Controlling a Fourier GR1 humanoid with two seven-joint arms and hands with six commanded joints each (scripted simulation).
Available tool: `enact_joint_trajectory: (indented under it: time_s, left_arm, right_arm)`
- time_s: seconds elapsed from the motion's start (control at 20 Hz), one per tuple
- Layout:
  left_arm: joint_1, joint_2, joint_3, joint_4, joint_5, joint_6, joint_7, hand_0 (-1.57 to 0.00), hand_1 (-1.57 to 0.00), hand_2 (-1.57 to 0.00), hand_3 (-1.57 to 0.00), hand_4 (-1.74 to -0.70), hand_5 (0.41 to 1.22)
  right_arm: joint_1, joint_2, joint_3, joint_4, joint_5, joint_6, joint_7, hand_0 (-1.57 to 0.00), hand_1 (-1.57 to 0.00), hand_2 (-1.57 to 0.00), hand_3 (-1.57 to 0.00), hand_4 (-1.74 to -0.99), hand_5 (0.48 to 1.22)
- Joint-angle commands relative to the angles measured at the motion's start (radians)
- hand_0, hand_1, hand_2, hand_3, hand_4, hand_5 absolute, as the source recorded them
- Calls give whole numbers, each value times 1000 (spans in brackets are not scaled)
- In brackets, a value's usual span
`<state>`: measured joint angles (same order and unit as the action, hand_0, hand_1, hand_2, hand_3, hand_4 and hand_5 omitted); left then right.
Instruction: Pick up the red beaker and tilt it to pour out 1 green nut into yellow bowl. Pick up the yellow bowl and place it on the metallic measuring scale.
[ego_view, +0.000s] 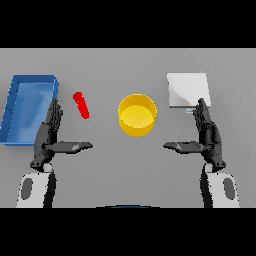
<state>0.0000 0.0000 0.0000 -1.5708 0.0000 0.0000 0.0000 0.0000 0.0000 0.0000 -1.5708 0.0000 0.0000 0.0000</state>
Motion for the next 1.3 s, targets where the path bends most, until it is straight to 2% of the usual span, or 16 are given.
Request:
enact_joint_trajectory:
  time_s: [0.0,0.25,0.3,0.35,0.45,0.55,0.7,0.75,0.85,0.95,1.05,1.25]
  left_arm:
    - [-2,3,4,1,3,-1,1,1,1,1,1,-1093,623]
    - [-15,38,36,24,32,-23,5,1,1,1,1,-1093,623]
    - [32,55,1,-22,-21,-22,-41,1,1,1,1,-1093,623]
    - [73,63,-25,-61,-58,-18,-67,1,1,1,1,-1094,620]
    - [91,63,-54,-98,-94,-9,-42,1,1,1,1,-1093,615]
    - [91,69,-57,-94,-107,-5,-12,1,1,1,1,-1098,616]
    - [81,64,-75,-80,-139,3,-1,1,1,1,1,-1090,612]
    - [68,63,-74,-68,-143,7,-10,1,1,1,1,-1090,612]
    - [13,58,-74,-9,-160,14,-7,1,1,1,1,-1106,623]
    - [-31,60,-58,51,-159,18,-44,1,1,1,1,-1130,633]
    - [-99,55,-39,121,-162,36,-44,1,1,1,1,-1147,636]
    - [-207,57,-7,261,-163,49,-78,1,1,1,1,-1151,630]
  right_arm:
    - [-1,0,0,0,-1,-1,0,1,1,1,1,-1128,660]
    - [-3,-1,-1,4,0,-1,-3,1,1,1,1,-1128,660]
    - [35,-25,50,-30,100,-19,-97,1,1,1,1,-1128,660]
    - [68,-40,89,-61,174,-33,-149,1,1,1,1,-1128,663]
    - [74,-45,129,-84,251,-55,-130,1,1,1,1,-1126,666]
    - [89,-52,132,-94,269,-61,-120,1,1,1,1,-1118,663]
    - [106,-43,142,-118,261,-55,-122,1,1,1,1,-1121,658]
    - [99,-42,134,-117,256,-58,-100,1,1,1,1,-1123,653]
    - [88,-46,130,-113,268,-68,-83,1,1,1,1,-1130,650]
    - [100,-47,123,-120,235,-49,-110,1,1,1,1,-1160,651]
    - [109,-49,117,-127,219,-40,-122,1,1,1,1,-1182,655]
    - [81,-46,110,-109,205,-34,-109,1,1,1,1,-1222,667]
